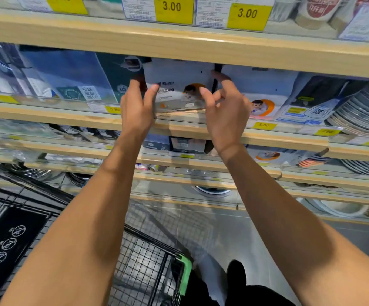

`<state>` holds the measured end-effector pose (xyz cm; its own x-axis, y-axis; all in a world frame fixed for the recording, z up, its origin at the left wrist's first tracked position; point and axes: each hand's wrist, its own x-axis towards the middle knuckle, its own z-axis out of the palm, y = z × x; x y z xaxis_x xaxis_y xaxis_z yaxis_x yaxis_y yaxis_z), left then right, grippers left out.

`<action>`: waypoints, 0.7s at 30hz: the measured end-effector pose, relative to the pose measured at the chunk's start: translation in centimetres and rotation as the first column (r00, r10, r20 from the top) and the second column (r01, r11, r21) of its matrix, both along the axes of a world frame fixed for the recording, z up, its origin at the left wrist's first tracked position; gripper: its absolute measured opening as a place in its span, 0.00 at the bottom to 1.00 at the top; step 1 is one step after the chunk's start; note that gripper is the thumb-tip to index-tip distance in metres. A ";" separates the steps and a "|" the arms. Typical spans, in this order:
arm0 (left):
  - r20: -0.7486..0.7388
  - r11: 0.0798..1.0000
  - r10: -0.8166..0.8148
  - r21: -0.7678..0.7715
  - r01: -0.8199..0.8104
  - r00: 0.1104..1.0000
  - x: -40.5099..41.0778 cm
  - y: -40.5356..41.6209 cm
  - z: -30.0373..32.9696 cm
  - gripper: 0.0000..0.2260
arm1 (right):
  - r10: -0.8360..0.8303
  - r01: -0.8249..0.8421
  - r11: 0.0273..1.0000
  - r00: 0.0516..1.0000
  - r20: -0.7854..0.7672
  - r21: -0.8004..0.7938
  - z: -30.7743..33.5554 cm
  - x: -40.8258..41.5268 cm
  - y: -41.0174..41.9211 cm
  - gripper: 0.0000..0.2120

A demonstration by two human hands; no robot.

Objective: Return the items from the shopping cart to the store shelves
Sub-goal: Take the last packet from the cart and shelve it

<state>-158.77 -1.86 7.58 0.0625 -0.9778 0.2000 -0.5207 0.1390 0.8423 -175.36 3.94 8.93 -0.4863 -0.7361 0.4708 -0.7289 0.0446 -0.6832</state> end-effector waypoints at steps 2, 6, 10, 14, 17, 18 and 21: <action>-0.008 0.999 0.023 0.024 -0.023 1.000 0.0 -0.8 0.4 0.09 | -0.006 0.006 1.000 1.000 -0.008 -0.006 -0.2 0.1 -0.2 0.13; -0.038 0.993 0.108 0.049 -0.106 0.993 -0.7 -1.9 0.7 0.15 | 0.010 -0.012 1.000 0.998 -0.060 -0.023 -0.7 -0.2 0.0 0.13; 0.179 0.978 0.175 0.078 -0.192 0.968 -2.0 -2.2 1.1 0.13 | 0.007 -0.013 0.996 0.997 -0.077 -0.084 -1.0 -1.1 0.5 0.07; 0.419 0.960 0.170 0.132 -0.246 0.892 -2.5 -2.3 1.0 0.14 | -0.022 0.017 0.997 0.998 -0.063 -0.079 -1.2 -1.9 0.6 0.10; 0.428 0.972 0.167 0.078 -0.220 0.888 -2.2 -2.0 -0.1 0.15 | -0.119 0.114 0.992 0.988 -0.095 -0.058 -1.5 -2.7 0.4 0.13; 0.411 0.976 0.172 0.054 -0.212 0.895 -2.1 -1.8 -0.3 0.15 | -0.149 0.143 0.988 0.979 -0.140 -0.050 -1.6 -3.1 0.3 0.14; 0.395 0.976 0.201 -0.001 -0.218 0.896 -1.9 -1.8 -0.9 0.17 | -0.164 0.189 0.979 0.952 -0.259 0.075 -1.7 -4.2 -0.4 0.11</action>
<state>-160.69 -3.67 6.66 0.1923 -0.9587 0.2093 -0.8220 -0.0409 0.5681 -179.53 3.52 7.22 -0.4888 -0.6973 0.5243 -0.8500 0.2453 -0.4662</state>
